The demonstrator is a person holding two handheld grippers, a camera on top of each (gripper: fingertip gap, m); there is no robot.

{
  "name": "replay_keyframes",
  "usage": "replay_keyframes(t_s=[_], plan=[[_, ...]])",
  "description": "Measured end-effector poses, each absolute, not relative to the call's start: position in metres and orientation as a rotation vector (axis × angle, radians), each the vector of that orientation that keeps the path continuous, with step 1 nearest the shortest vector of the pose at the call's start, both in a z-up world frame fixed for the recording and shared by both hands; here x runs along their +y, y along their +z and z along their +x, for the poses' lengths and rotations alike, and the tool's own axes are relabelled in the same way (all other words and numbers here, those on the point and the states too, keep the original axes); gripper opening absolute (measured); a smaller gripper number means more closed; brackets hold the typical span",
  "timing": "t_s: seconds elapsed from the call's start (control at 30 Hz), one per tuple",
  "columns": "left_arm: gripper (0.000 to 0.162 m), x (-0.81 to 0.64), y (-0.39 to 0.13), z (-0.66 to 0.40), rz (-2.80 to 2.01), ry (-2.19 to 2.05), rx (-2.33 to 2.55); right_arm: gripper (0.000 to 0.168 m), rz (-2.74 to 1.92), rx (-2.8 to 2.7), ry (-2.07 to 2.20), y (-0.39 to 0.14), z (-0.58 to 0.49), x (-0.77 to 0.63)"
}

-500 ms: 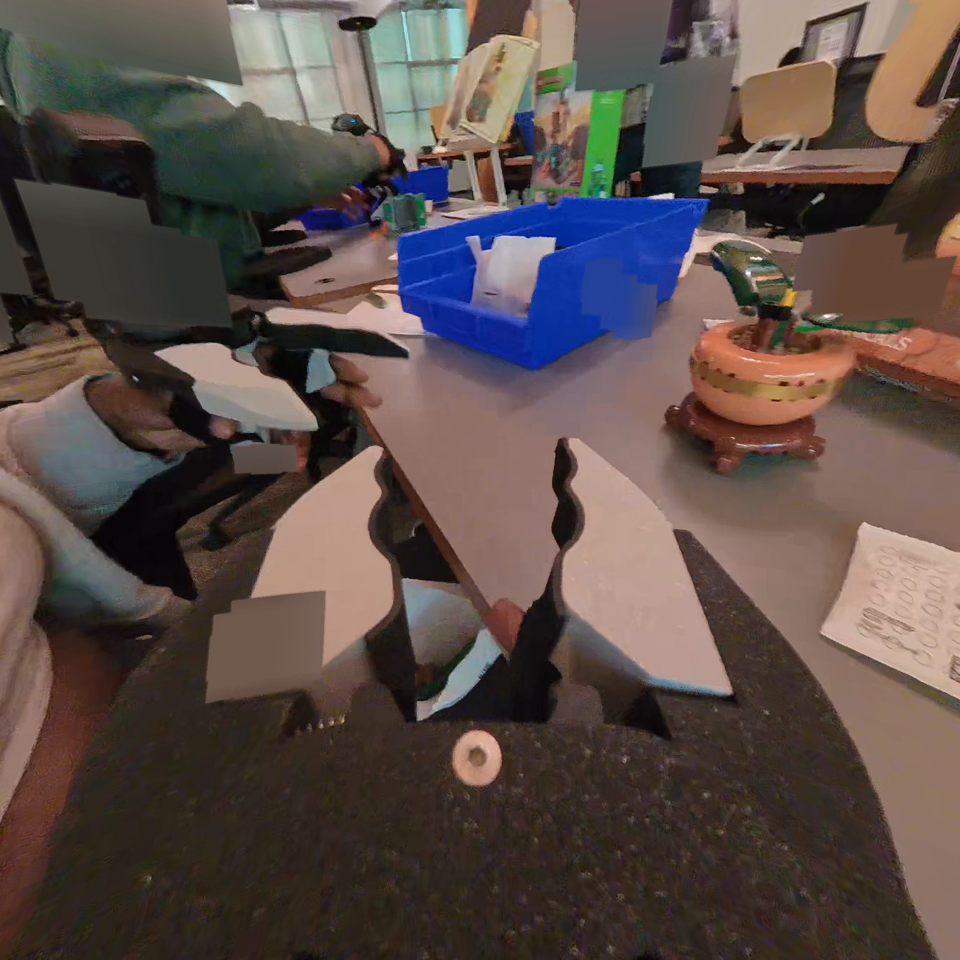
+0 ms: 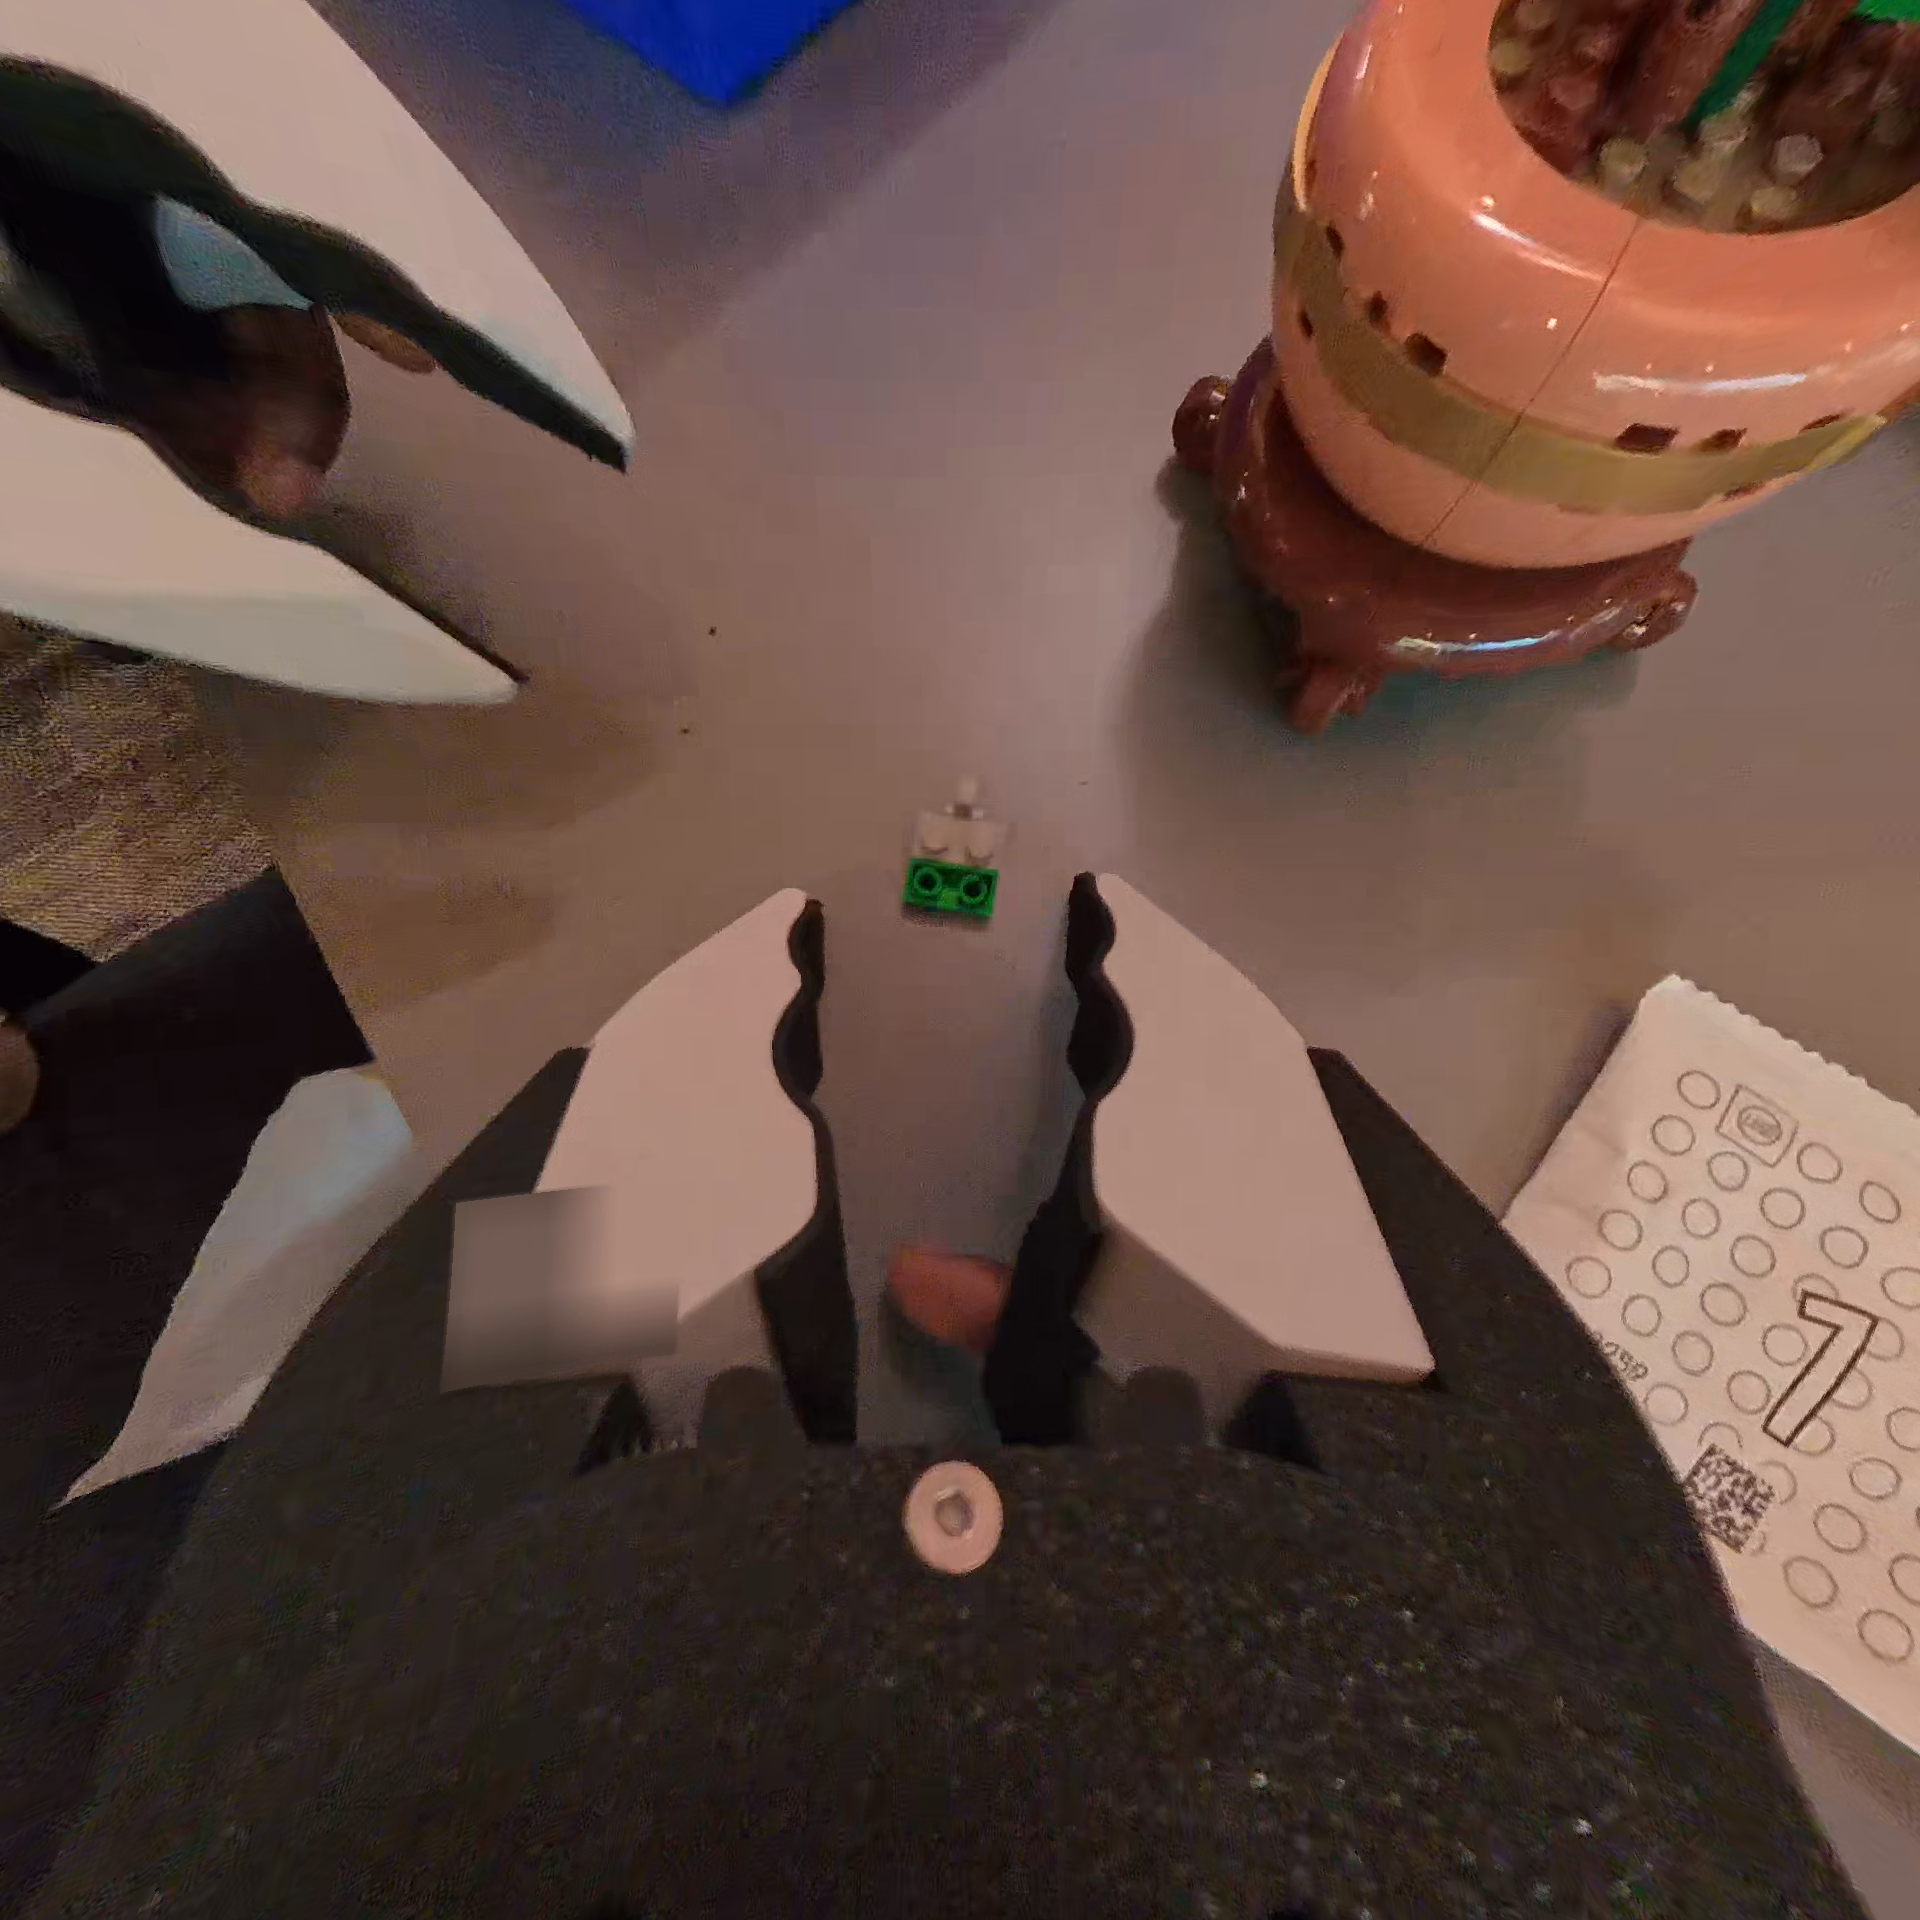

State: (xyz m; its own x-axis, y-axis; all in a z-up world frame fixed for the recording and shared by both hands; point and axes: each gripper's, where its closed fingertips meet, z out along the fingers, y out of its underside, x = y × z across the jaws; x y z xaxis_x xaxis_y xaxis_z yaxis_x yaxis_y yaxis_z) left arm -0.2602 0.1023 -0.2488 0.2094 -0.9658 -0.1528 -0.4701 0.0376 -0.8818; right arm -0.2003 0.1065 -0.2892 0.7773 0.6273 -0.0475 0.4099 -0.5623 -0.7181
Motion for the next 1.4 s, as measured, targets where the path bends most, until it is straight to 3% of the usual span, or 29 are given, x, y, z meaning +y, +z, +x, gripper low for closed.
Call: replay_keyframes(t_s=[0.27, 0.4, 0.53, 0.63, 0.87, 1.1, 1.27, 1.4], plan=[[0.03, 0.111, -0.251, -0.255, -1.608, -0.693, 1.403, 0.019, -2.252, -0.765, 0.411, -0.29, -0.203, 0.117], [0.029, 0.113, -0.25, -0.258, -1.634, -0.739, 1.369, 0.036, -2.27, -0.777, 0.358, -0.29, -0.196, 0.116], [0.029, 0.113, -0.249, -0.257, -1.629, -0.74, 1.363, 0.016, -2.22, -0.768, 0.457, -0.291, -0.206, 0.117], [0.028, 0.117, -0.241, -0.254, -1.645, -0.788, 1.264, 0.016, -2.177, -0.868, 0.427, -0.289, -0.209, 0.115], [0.025, 0.092, -0.217, -0.244, -1.687, -1.282, 1.126, 0.015, -1.415, -1.247, -0.321, -0.213, -0.236, 0.095], [0.007, 0.072, -0.194, -0.241, -1.542, -1.379, 1.168, 0.015, -1.248, -1.281, -0.424, -0.194, -0.25, 0.077], [0.005, 0.064, -0.185, -0.245, -1.413, -1.335, 1.227, 0.016, -1.235, -1.268, -0.347, -0.185, -0.254, 0.068], [0.005, 0.06, -0.178, -0.248, -1.286, -1.214, 1.285, 0.016, -1.373, -1.102, 0.172, -0.172, -0.254, 0.057]])
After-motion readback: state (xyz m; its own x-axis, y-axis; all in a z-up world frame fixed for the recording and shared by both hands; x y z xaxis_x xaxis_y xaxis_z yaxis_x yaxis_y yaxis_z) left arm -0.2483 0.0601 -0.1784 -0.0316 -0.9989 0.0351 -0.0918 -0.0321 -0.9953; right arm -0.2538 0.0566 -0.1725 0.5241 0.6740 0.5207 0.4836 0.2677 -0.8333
